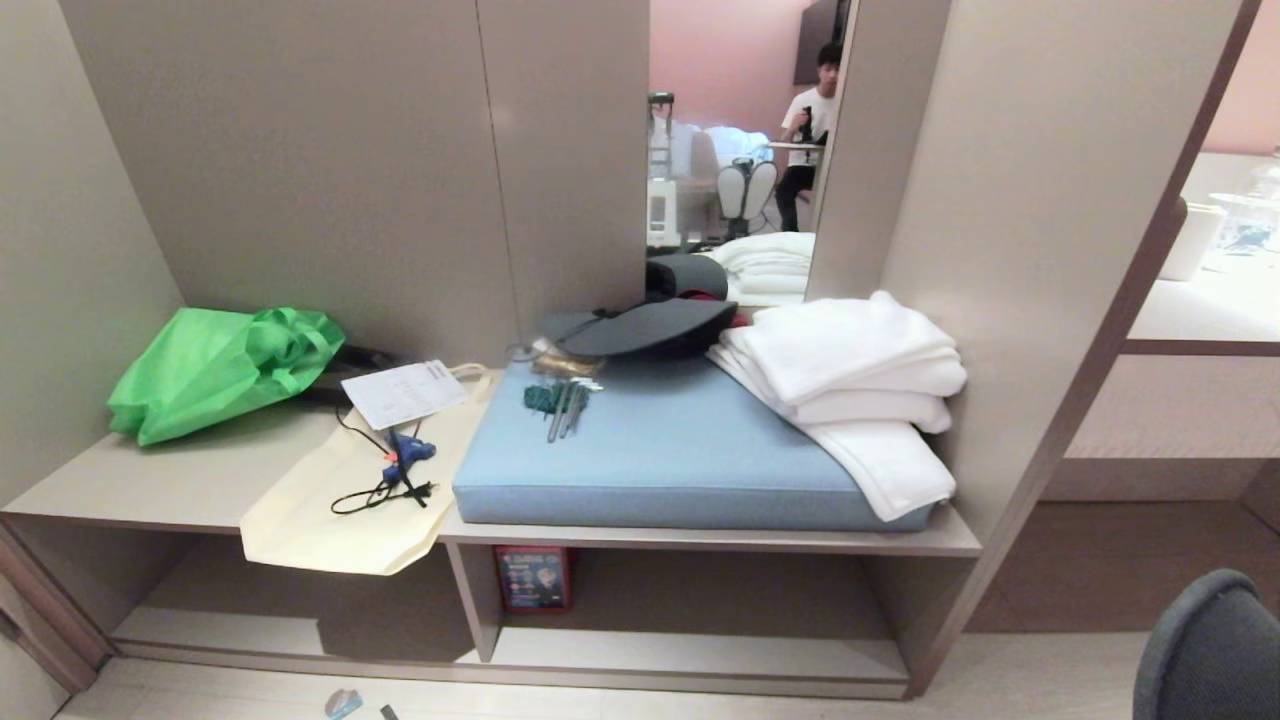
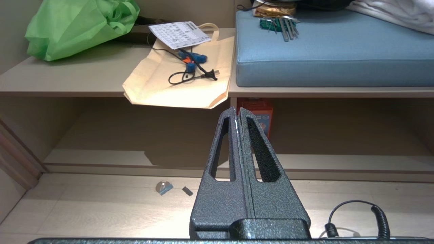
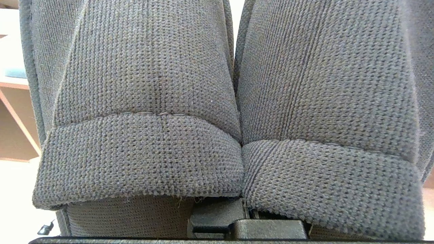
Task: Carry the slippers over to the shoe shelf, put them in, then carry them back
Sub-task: Place the slippers into the shoe cabinet
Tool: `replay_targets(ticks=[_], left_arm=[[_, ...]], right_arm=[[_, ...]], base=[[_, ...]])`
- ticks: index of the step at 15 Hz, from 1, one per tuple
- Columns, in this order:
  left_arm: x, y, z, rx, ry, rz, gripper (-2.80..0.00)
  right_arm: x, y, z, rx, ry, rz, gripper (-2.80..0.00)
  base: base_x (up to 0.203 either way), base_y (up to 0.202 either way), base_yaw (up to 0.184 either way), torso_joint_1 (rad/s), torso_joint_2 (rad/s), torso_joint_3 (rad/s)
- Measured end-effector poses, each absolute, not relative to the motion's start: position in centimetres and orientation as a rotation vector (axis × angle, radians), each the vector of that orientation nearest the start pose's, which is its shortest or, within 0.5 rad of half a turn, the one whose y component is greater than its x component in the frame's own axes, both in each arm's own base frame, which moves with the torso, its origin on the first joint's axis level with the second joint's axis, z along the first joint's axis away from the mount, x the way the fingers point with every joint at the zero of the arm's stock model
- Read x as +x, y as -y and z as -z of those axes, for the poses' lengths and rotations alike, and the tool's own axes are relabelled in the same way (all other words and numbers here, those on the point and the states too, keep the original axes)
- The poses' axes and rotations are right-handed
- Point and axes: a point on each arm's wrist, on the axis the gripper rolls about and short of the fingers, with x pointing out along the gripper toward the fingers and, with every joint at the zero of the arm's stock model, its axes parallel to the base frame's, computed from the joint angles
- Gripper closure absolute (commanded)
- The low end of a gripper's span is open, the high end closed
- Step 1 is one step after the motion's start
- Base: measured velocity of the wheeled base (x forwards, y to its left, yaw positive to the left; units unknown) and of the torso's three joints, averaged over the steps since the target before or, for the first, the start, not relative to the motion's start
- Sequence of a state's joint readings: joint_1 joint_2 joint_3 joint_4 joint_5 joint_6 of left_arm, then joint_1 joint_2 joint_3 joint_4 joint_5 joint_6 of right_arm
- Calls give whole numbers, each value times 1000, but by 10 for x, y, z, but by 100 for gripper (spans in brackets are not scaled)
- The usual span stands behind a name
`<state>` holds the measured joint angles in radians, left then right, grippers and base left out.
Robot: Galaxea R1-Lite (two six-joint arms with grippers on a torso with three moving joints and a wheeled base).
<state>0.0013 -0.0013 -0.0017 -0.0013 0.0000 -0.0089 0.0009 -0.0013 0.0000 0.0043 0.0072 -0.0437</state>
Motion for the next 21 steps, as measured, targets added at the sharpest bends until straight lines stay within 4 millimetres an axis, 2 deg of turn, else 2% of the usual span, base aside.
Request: replay_targets(ticks=[13,21], left_arm=[[-23,0,-76,-10,4,-1,0],[-23,0,-76,-9,3,-2,0]], right_arm=[[-23,0,-75,-44,-3,-8,0],[-23,0,-75,-44,-3,-8,0]], base=[[0,0,0,2,2,69],[0,0,0,2,3,-146]])
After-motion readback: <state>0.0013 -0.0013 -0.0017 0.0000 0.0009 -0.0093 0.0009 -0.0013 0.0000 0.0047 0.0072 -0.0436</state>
